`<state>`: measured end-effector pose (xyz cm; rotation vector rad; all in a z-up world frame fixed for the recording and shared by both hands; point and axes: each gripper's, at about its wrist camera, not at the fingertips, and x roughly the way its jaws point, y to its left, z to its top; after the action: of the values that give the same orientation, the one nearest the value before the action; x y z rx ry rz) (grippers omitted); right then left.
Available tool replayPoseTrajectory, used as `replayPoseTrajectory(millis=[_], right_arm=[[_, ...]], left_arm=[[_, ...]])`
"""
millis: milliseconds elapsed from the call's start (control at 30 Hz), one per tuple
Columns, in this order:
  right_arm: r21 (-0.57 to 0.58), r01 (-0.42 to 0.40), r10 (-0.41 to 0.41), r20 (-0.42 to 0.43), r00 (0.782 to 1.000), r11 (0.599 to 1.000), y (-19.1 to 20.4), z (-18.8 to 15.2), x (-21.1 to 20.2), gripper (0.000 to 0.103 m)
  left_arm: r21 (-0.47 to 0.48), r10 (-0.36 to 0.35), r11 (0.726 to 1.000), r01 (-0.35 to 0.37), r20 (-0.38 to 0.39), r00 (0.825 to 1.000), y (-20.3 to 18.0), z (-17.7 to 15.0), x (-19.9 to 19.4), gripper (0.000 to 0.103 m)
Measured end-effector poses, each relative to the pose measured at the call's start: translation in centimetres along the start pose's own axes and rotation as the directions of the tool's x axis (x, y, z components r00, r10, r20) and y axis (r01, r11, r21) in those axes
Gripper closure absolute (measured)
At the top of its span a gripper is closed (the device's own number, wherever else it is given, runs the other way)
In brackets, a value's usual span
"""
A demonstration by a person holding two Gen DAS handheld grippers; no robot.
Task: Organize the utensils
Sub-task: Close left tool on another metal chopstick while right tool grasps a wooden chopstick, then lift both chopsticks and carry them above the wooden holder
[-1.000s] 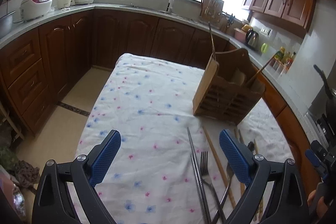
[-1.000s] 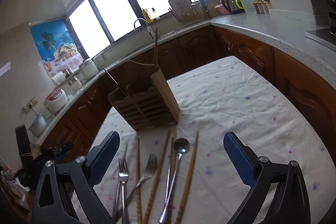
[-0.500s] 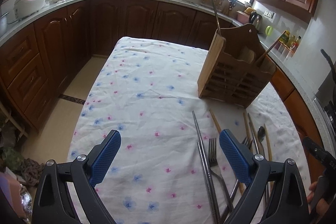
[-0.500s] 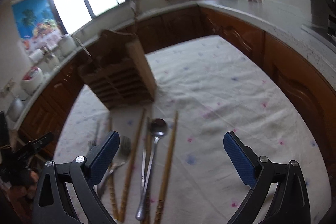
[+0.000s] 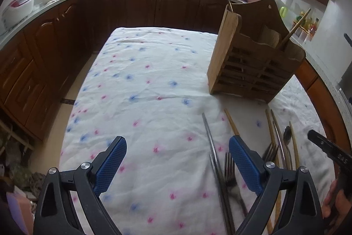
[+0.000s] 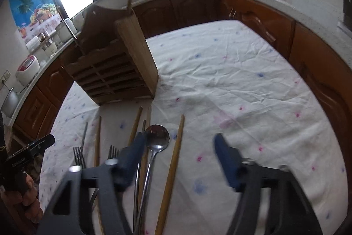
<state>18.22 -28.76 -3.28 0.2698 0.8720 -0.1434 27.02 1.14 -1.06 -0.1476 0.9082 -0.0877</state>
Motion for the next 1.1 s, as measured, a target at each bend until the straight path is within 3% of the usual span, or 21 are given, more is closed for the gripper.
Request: replayPoseTrajectory(millis=[67,167,300,400,533,667,700,733,867,1100], right_arm=[[0.000,0.007,-0.007,-0.021,1.000,1.000,-0.1,0.3,1.0,0.057],[0.003,0.004,-0.004,-0.055,0.998,1.000,-0.3,0.6,2.7,0.071],[-0.009,0.015,-0.015,-0.094,0.995,1.000,-0.4,0.8,4.3,0.075],[-0.046,0.029,-0.033,-0.099,0.995,0.999,0.1,1.1,4.9,0.077],[-0.117,0.061,-0.073,-0.104,0.992,0.991,0.9,1.2,5.3,0.078],[-0.211,0.112,-0.133,-0.087,0.987,0.971,1.9,1.0,5.8,0.082],[-0.215,0.109,-0.129,-0.081,0.988,0.970,2.0,0.9,5.8,0.092],[-0.212,0.104,-0.124,-0.080,0.989,0.972,2.0,0.9,5.8,0.094],[-0.159,0.057,-0.072,-0.090,0.993,0.986,1.4,1.1,5.6,0.098],[-0.072,-0.068,0.064,-0.060,0.996,0.995,0.9,1.6,2.6,0.098]], left_arm=[[0.025,-0.002,1.000,0.002,-0.022,1.000,-0.6,0.6,1.2,0.014],[0.053,0.001,0.999,0.003,-0.067,0.998,-1.3,1.5,3.4,0.029],[0.057,-0.019,0.998,0.027,-0.134,0.991,-1.9,2.5,6.2,0.042],[0.089,0.008,0.996,0.009,-0.181,0.983,-2.8,2.8,8.4,0.050],[0.196,0.075,0.979,-0.046,-0.144,0.987,-4.7,2.9,9.5,0.062],[0.229,0.055,0.973,-0.024,-0.131,0.990,-5.6,2.9,9.9,0.094],[0.236,0.057,0.971,-0.026,-0.125,0.990,-5.8,2.8,10.1,0.097],[0.237,0.060,0.971,-0.029,-0.122,0.991,-5.8,2.8,10.0,0.097],[0.196,0.025,0.981,0.001,-0.130,0.991,-4.9,2.9,9.7,0.099],[0.102,-0.104,0.988,0.114,-0.099,0.990,-2.7,3.2,5.7,0.101]])
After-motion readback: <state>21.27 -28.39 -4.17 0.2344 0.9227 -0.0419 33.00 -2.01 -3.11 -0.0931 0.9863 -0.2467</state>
